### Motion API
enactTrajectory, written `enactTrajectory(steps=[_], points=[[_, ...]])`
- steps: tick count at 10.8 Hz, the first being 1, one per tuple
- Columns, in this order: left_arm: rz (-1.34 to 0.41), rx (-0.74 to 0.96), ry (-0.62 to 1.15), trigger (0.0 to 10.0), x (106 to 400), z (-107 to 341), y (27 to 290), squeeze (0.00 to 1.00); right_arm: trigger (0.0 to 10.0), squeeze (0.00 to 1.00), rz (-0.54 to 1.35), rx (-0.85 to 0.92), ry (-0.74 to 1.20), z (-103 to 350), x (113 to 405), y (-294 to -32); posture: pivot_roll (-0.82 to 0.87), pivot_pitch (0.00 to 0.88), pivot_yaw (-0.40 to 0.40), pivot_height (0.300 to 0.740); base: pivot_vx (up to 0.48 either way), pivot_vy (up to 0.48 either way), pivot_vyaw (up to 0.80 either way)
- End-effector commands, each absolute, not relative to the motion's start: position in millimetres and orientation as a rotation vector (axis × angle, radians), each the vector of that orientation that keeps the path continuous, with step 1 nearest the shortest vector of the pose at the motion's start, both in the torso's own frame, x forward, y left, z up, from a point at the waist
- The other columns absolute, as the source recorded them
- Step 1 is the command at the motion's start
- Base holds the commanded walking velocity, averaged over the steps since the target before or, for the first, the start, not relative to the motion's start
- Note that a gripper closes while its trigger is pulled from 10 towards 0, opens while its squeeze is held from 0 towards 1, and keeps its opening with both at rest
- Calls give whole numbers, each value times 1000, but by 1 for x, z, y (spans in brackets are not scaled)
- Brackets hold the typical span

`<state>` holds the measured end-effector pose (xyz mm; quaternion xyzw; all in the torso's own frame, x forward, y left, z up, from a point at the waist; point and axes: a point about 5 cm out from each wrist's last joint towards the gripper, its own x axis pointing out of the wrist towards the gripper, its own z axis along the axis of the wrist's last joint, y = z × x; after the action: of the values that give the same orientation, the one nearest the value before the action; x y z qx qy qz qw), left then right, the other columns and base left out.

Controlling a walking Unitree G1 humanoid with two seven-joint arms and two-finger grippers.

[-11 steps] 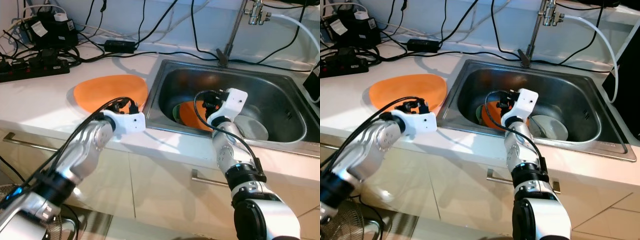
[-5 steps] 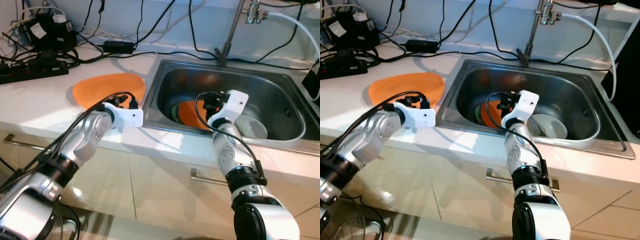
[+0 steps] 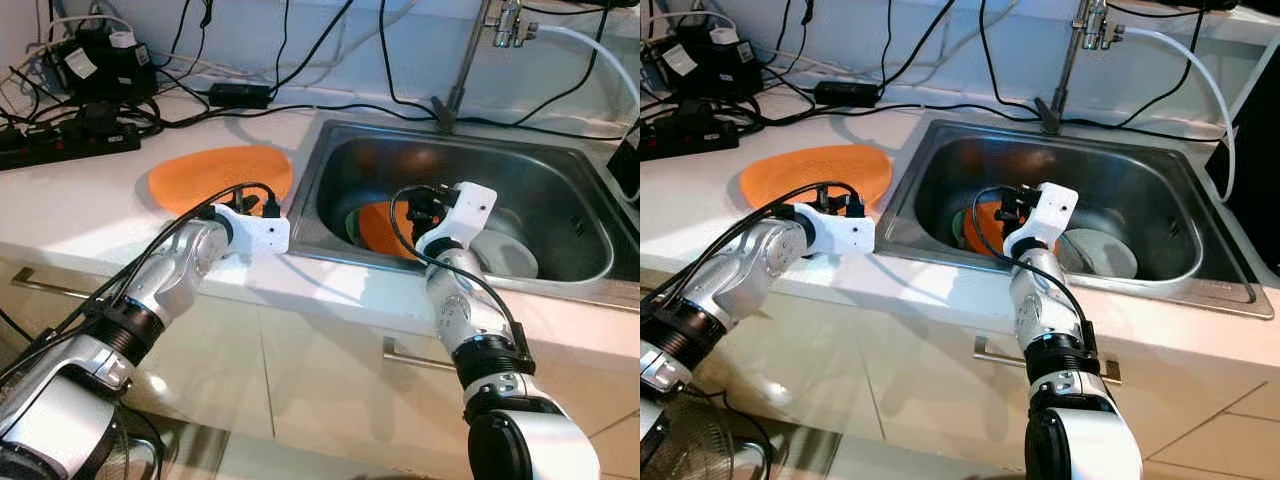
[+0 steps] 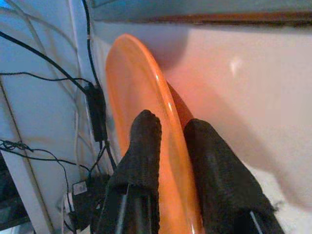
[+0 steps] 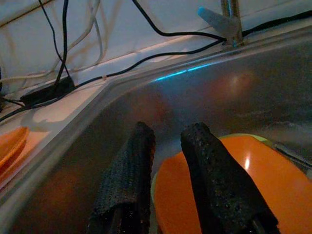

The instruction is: Kitchen organization

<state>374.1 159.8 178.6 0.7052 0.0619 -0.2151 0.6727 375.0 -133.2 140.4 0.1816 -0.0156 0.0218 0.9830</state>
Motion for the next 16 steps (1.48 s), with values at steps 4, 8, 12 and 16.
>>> enactTrajectory(steps=[4,8,12,16], points=[[-503,1608,189,0,372,166,165,0,10000,0,35,377,-37,144,376,-135,226,15,-13,740,0,0,0],[-472,1628,119,0,373,171,161,0,10000,0,36,377,-32,142,375,-135,227,10,-14,740,0,0,0],[-321,1550,-259,10000,372,197,127,0,10000,0,67,375,-70,156,379,-132,221,7,-17,740,0,0,0],[-381,1471,-309,10000,356,185,101,0,10000,1000,121,455,-131,184,387,-131,223,11,-22,740,0,0,0]])
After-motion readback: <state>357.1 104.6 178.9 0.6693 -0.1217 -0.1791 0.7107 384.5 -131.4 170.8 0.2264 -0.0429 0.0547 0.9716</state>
